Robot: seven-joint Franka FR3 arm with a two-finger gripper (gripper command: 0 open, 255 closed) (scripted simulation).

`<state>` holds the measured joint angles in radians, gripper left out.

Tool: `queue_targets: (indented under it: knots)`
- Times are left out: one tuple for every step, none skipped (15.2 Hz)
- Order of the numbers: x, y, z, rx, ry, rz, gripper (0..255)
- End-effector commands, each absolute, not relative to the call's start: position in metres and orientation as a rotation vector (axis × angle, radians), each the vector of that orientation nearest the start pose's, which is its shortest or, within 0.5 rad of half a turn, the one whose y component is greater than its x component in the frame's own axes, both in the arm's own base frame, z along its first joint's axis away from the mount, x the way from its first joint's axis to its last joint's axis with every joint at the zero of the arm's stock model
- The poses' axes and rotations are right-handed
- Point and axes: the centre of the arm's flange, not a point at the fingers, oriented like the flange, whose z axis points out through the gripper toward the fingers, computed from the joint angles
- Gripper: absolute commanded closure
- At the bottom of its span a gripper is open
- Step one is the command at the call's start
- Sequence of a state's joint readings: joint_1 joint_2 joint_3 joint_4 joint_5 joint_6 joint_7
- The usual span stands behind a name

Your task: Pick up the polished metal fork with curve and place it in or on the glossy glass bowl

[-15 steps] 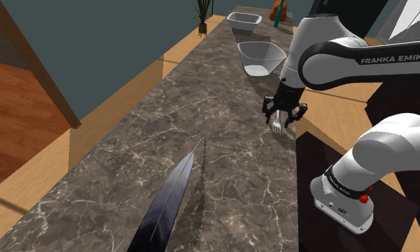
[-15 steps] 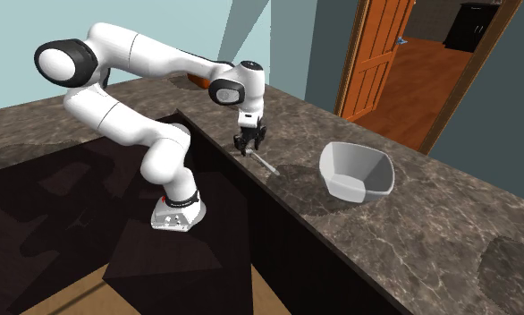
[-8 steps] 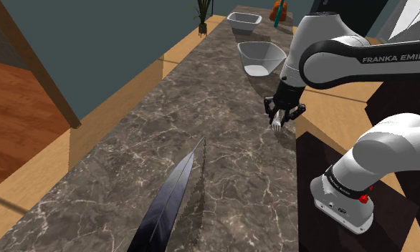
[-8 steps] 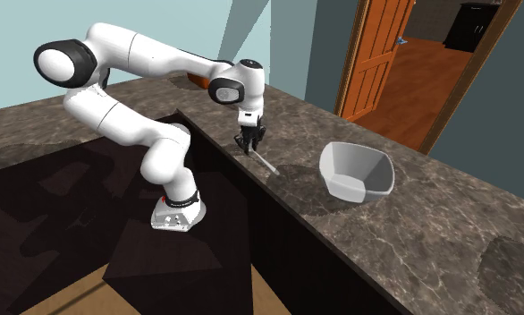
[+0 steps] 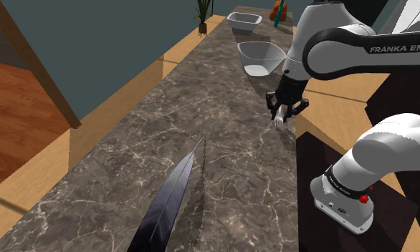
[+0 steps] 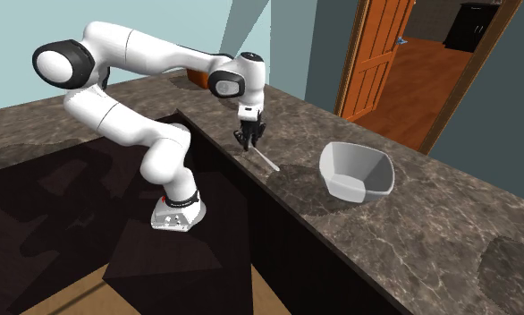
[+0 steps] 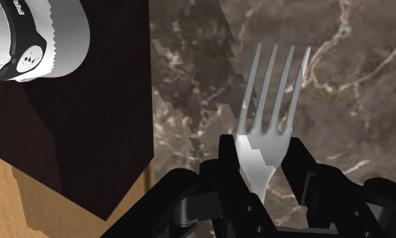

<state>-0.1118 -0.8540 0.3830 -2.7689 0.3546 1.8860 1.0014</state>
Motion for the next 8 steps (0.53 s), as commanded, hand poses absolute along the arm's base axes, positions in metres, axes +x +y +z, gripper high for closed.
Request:
queue_targets:
  knots:
    - [0.283,0.096,0.434,-2.756,1.475,0.104,255]
    - [0.283,0.096,0.44,-2.756,1.475,0.104,255]
    - [0.283,0.096,0.445,-2.756,1.475,0.104,255]
    - [0.283,0.096,0.45,-2.756,1.475,0.104,255]
    - [0.283,0.096,0.455,-2.756,1.475,0.104,255]
    - [0.283,0.096,0.461,-2.756,1.475,0.104,255]
    - [0.283,0.096,0.466,-2.756,1.475,0.104,255]
    - [0.283,0.096,0.471,-2.756,1.475,0.104,255]
